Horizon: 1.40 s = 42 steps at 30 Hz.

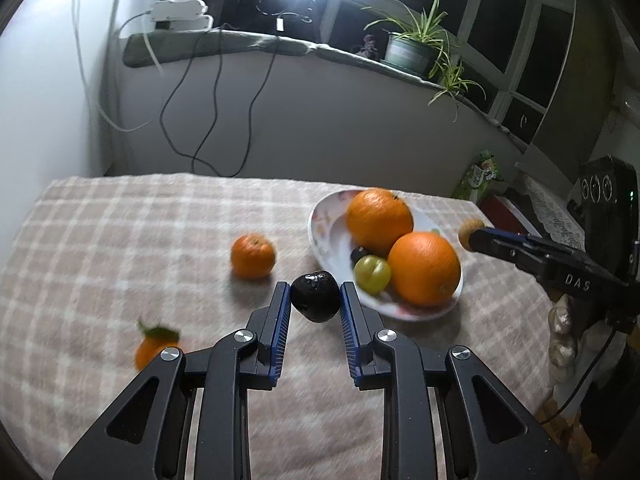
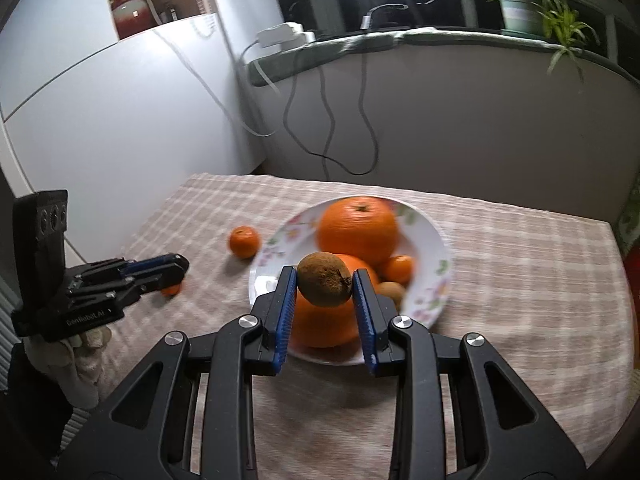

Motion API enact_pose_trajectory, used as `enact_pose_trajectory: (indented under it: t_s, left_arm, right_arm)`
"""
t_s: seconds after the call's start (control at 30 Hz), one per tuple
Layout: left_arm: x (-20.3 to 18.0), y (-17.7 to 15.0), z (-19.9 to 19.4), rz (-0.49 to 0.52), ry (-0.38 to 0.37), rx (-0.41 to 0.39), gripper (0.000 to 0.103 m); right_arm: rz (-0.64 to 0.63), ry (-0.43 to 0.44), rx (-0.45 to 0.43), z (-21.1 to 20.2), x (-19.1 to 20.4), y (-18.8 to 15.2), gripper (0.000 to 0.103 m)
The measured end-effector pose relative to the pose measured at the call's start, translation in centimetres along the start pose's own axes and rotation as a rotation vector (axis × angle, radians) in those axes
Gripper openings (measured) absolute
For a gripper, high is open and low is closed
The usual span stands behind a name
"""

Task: Organize fruits
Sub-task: 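Carry the dark plum with the left gripper and kiwi with the right onto the plate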

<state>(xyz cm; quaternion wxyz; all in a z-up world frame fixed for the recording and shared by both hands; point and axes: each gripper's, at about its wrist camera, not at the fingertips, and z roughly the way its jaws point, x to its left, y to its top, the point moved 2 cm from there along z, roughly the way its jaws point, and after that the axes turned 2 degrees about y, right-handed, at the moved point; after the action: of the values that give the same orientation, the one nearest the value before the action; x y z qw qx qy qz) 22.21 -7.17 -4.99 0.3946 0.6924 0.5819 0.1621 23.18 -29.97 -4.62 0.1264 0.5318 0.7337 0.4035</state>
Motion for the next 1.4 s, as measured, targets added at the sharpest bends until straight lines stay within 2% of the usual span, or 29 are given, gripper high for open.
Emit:
enact_pose_trajectory:
  t_s: [0.5, 0.97, 1.4]
  left_arm:
    - [-1.8, 2.3, 4.6, 0.033, -0.023, 0.035, 0.023]
    - [-2.2, 2.9, 7.0, 0.047, -0.025, 0.066, 0.023]
    - [-2.6, 3.2, 7.6, 0.067, -0.022, 0.068, 0.024]
  right_arm:
    - [0.045, -0.059, 0.014, 2.1, -5.3, 0.8, 0.03]
    - [0.05, -0.05, 0.041, 4.2, -6.1, 0.8, 0.03]
    - [0.04, -0.039, 0.056, 4.9, -6.0, 0.7, 0.03]
